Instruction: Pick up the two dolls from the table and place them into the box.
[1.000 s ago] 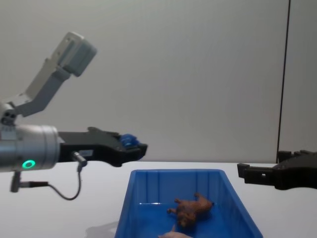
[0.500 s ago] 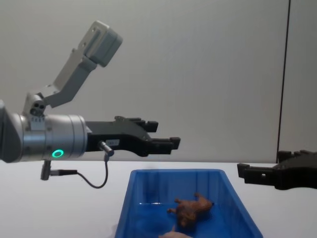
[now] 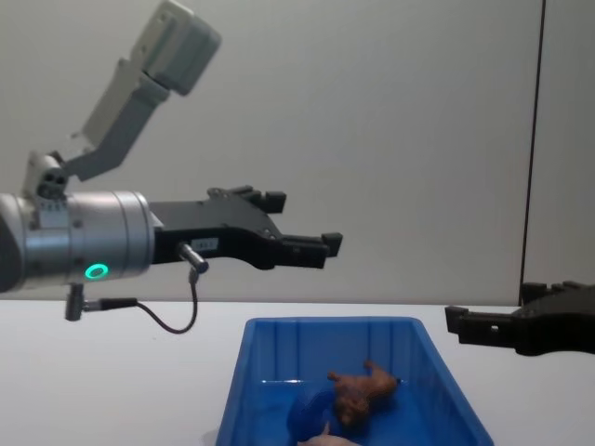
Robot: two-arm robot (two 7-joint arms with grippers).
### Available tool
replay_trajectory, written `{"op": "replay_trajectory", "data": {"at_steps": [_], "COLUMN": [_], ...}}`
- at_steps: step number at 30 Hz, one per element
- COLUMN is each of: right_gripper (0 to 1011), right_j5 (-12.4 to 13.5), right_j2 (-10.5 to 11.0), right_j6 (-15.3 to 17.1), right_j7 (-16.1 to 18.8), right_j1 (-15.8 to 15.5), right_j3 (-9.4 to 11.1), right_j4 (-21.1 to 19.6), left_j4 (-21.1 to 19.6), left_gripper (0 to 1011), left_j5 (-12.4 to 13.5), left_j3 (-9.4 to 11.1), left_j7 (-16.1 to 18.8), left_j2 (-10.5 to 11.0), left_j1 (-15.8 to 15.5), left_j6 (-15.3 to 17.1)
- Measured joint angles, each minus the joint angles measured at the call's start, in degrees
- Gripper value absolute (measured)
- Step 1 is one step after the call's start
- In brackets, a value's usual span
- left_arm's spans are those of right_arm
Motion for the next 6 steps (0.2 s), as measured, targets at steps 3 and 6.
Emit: {"op": "replay_trajectory", "data": {"at_steps": [3,6], "right_gripper": [1001,1001], "right_j5": [0.0,0.0], "right_j2": [0.0,0.0], "right_j6": [0.0,0.0], "right_j7": [0.0,0.0], "right_j1": [0.0,0.0], "right_j3": [0.0,0.0], "right_j4": [0.0,0.0], "left_j4": [-2.8,-4.4], "left_gripper": [1002,1002], "left_j5": [-0.5,-0.7], "left_j3": [-0.3,-0.5], "left_j7": [1.6,2.4], "left_j2": [1.2,1.9], "left_j1": [1.5,2.5], "left_j6": [-0.1,-0.2]}}
